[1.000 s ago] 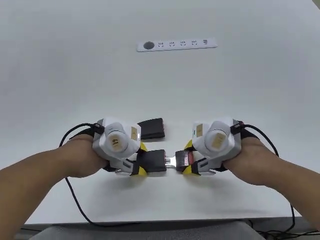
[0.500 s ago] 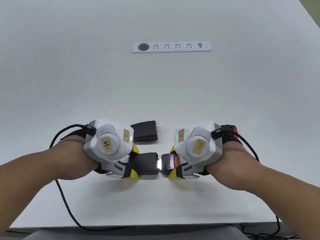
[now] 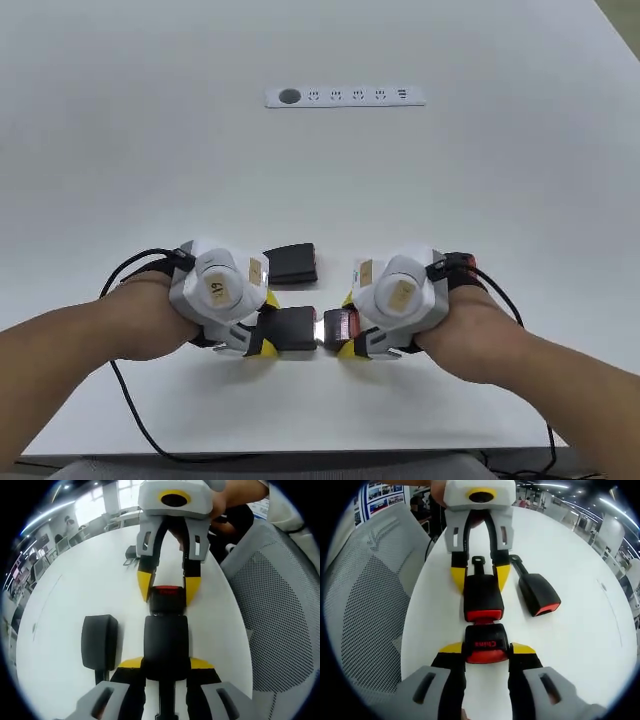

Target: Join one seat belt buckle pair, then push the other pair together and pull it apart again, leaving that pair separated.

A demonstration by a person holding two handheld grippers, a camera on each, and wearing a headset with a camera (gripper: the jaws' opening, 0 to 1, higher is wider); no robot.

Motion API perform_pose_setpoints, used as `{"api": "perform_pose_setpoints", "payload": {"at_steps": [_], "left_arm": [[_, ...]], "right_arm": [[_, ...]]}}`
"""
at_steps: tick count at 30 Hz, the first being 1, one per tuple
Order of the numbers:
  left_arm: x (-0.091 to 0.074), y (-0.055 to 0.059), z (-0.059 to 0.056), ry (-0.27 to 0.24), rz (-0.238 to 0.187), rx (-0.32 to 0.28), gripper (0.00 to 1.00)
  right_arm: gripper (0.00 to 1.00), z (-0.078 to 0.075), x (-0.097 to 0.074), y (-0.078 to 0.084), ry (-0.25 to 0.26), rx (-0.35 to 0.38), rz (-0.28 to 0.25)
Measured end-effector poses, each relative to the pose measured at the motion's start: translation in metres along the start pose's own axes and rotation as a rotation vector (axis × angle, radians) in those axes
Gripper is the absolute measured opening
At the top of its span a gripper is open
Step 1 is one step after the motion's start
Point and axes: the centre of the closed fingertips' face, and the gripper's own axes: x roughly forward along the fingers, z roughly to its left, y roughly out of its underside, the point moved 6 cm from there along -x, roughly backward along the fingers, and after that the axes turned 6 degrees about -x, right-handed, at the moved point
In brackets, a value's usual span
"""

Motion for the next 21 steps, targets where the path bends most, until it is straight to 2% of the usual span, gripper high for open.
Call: {"api": "perform_pose_setpoints", "payload": {"at_steps": [14,16,19,21], "left_arm": [[-0.0007,-0.0013,-0.0003,-0.012,-0.005,-0.009,0.30],[0.0001,-0.0011,0.0003,-0.009,0.011,-0.032,0.31],[0.0004,-0.0051,-0.0001,-0.009,0.040,-0.026,0.32],[-0.0003,-0.0052,-0.0003,-0.009,0.043,-0.026,0.32]], "right_arm": [[0.31,0.0030,0.0008,0.0035,-0.005,0.014,0.007],[0.32,0.0037,0.0001,0.0030,-0.003,0.002,0.003],[0.32,0.0037,0.0005,0.0035,-0.002,0.007,0.003],[0.32,0.0034,0.0005,0.0033,-0.002,0.009,0.003]]}}
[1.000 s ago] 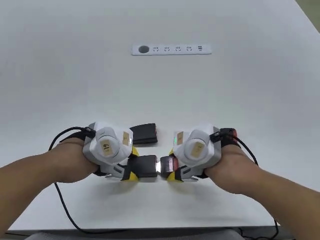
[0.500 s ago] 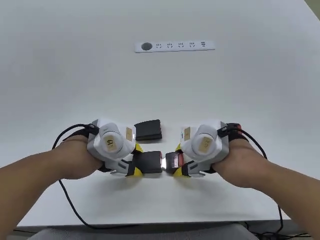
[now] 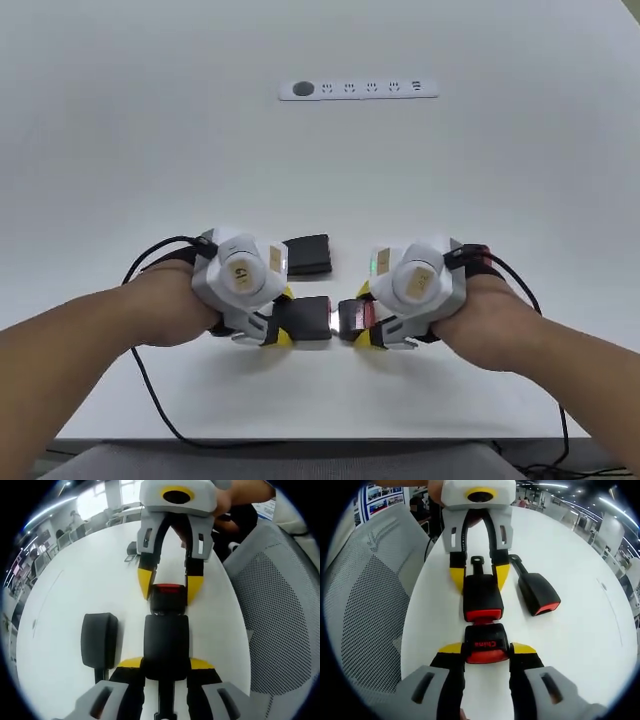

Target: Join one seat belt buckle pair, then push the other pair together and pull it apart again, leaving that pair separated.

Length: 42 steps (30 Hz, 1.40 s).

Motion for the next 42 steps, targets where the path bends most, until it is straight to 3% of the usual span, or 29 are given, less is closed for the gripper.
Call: {"api": "perform_pose_setpoints", "payload": {"at_steps": [12,17,19,21,23,27,29,32,38,42], "left_arm": [[-0.008,-0.003,-0.004,-0.016,0.027,-0.016,0.36],[-0.025,-0.007,-0.007,-0.014,-0.012,-0.056,0.39],[-0.030,-0.011,-0.004,-0.032,-0.059,-0.099,0.39],[-0.036,-0.015,-0.002,-0.042,-0.077,-0.105,0.39],[-0.040,-0.015,0.004,-0.058,-0.078,-0.092,0.41],[-0.046,-0.026,0.012,-0.087,-0.086,-0.082,0.42],[-0.044,-0.028,0.022,-0.101,-0.090,-0.081,0.42],[-0.040,-0.031,0.038,-0.117,-0.086,-0.073,0.43],[-0.035,-0.039,0.054,-0.121,-0.081,-0.047,0.45],[-0.029,-0.031,0.074,-0.129,-0.056,-0.035,0.45]], "right_arm": [[0.36,0.001,0.001,-0.001,-0.004,0.017,0.008],[0.38,-0.001,-0.008,-0.005,0.009,0.026,-0.004],[0.39,-0.002,-0.014,-0.008,0.017,0.028,-0.014],[0.40,-0.004,-0.022,-0.010,0.028,0.034,-0.030],[0.40,-0.006,-0.030,-0.012,0.035,0.042,-0.040],[0.38,-0.013,-0.045,-0.010,0.059,0.034,-0.050],[0.38,-0.018,-0.054,-0.005,0.069,0.039,-0.046],[0.38,-0.032,-0.062,0.010,0.089,0.045,-0.032],[0.38,-0.057,-0.081,0.040,0.123,0.051,0.009],[0.37,-0.071,-0.088,0.064,0.135,0.052,0.049]]}}
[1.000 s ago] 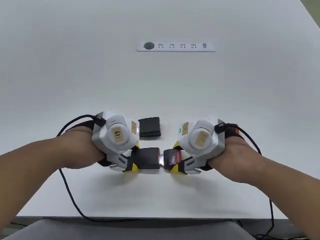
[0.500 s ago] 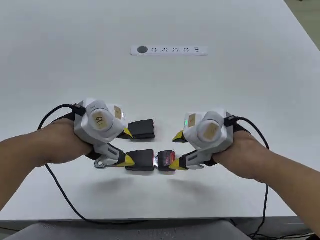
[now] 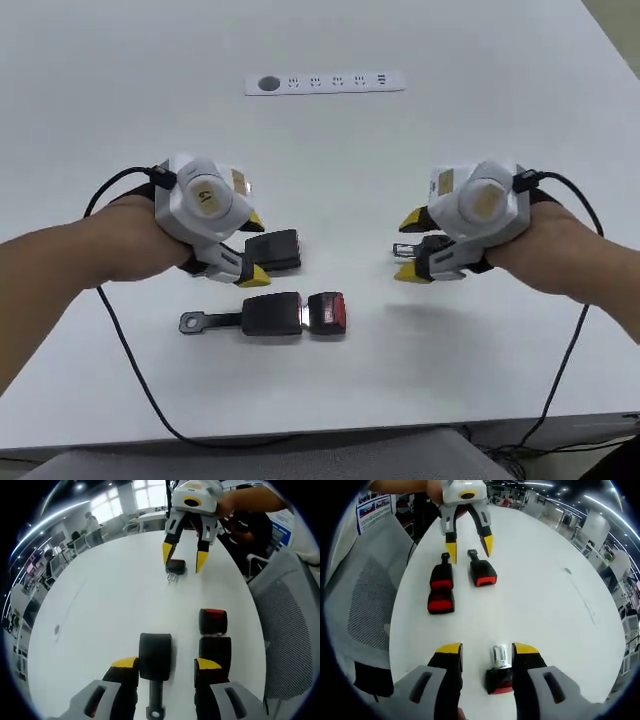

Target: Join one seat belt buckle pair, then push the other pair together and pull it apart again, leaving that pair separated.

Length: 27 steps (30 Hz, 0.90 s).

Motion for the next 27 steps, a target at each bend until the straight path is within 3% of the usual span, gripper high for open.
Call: {"api": "perform_pose_setpoints", "payload": {"at_steps": [6,10,19,22,23,24,27], "left_arm": [[0.010,0.005,0.012,0.019,0.031,0.018,0.39],[0.011,0.003,0.013,0.027,0.045,0.018,0.39],[0.026,0.009,0.015,0.046,0.077,0.003,0.39],[0.030,0.012,0.010,0.048,0.117,0.046,0.37],[0.030,0.009,0.007,0.076,0.090,0.042,0.35],[0.030,0.010,0.010,0.056,0.099,0.025,0.35],[0.030,0.010,0.009,0.066,0.097,0.039,0.34]], "right_arm": [[0.38,-0.014,-0.004,0.033,-0.013,0.003,0.049],[0.38,-0.018,-0.004,0.047,-0.038,0.009,0.066],[0.35,-0.013,0.013,0.055,-0.095,-0.009,0.078],[0.34,-0.015,0.015,0.058,-0.118,-0.015,0.068],[0.34,-0.015,0.014,0.056,-0.118,-0.018,0.065],[0.34,-0.014,0.014,0.056,-0.120,-0.023,0.066],[0.34,-0.012,0.015,0.054,-0.124,-0.067,0.078]]}}
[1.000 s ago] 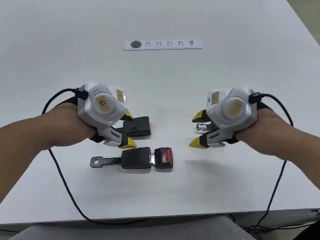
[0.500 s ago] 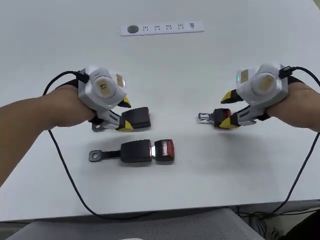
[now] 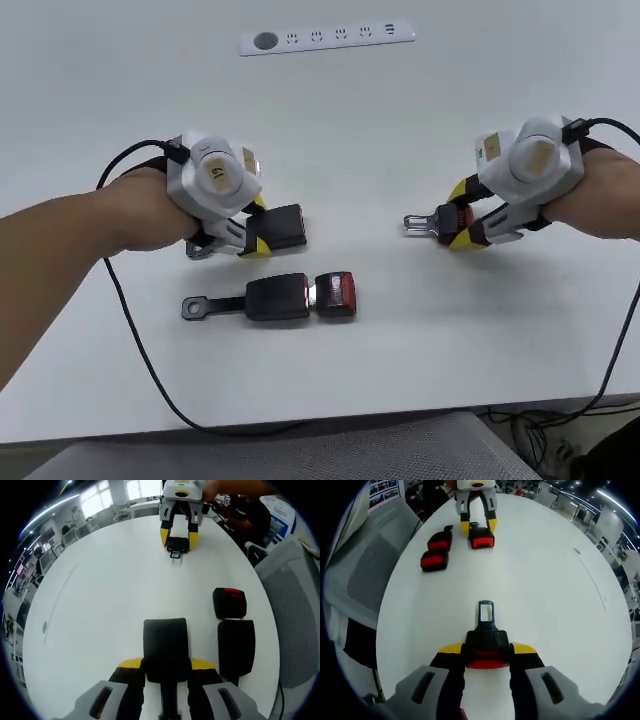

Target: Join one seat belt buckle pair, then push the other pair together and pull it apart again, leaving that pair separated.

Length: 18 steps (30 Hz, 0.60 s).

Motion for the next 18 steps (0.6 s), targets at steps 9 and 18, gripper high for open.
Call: {"api": "perform_pose_setpoints", "payload": {"at_steps": [9,18], "left_arm": [[0.000,-0.004,-0.002,0.020,0.017,0.053,0.33],[-0.002,-0.009,-0.006,0.031,0.026,0.070,0.33]], "right_arm": [[0.33,-0.003,0.002,-0.004,-0.023,0.013,0.012],[0.33,-0.003,0.010,-0.016,-0.009,0.007,0.027]]}}
